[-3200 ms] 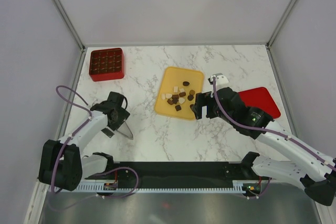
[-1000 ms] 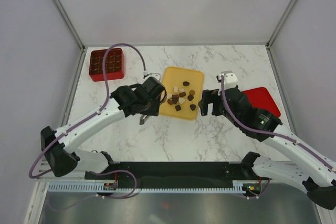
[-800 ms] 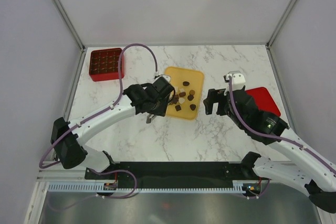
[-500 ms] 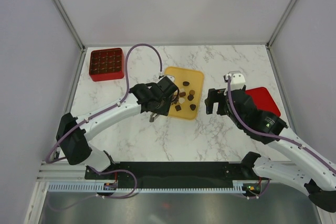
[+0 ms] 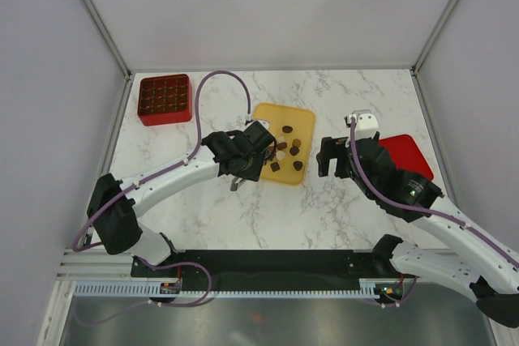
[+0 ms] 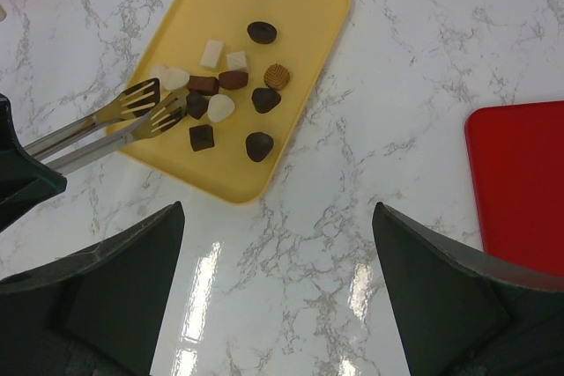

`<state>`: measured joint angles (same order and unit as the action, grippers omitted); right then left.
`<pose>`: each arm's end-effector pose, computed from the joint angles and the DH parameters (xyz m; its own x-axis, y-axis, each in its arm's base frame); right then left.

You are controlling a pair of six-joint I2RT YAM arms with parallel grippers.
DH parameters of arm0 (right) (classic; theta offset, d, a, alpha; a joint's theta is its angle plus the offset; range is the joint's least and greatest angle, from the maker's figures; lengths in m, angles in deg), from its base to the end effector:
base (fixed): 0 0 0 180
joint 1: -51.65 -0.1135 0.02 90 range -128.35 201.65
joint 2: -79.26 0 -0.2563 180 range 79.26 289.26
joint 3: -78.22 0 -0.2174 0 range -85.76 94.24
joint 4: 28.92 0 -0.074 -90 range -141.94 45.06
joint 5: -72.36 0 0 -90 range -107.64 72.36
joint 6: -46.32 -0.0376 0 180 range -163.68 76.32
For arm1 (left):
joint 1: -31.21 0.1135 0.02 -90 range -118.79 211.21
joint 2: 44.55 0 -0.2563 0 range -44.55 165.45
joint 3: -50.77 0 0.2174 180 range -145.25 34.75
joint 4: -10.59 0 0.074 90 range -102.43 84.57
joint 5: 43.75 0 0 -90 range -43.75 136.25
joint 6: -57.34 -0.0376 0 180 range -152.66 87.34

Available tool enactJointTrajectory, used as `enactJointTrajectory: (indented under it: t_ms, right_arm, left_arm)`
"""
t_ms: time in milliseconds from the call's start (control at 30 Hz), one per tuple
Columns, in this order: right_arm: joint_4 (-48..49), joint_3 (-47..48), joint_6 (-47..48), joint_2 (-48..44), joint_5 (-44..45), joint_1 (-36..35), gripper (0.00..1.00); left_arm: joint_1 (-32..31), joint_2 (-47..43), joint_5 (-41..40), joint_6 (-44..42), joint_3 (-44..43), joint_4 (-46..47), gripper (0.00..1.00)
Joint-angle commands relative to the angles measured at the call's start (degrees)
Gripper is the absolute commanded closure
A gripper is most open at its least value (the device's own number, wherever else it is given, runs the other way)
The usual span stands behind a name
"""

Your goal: Pack the chocolate

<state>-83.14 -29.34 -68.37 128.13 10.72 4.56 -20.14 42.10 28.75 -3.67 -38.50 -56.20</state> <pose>0.1103 0.0924 0.3389 -0.4684 0.0360 -0.8828 -0.1878 0.9723 0.1393 0.1775 -0.2039 0.2804 -0.8131 0.2766 -0.5123 0.3075 0.9512 0.0256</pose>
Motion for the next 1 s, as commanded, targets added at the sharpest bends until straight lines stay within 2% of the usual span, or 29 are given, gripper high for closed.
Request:
enactJointTrajectory:
  t_ms: [0, 600, 967]
  right_arm:
    - [0.4, 1.1, -0.4, 0.2, 0.7, 0.0, 0.04]
    - [0.4, 1.1, -0.1, 0.4, 1.3, 0.0, 0.04]
    - [0.4, 1.2, -0.8, -0.6, 1.3, 0.0, 0.04]
  left_arm:
    - [-0.2, 0.4, -0.5, 0.6, 0.3, 1.5, 0.5]
    - [0.2, 5.2, -0.4, 0.3, -0.1, 3.2, 0.49]
    - [0.2, 3.1, 1.1, 2.4, -1.9, -2.4, 0.58]
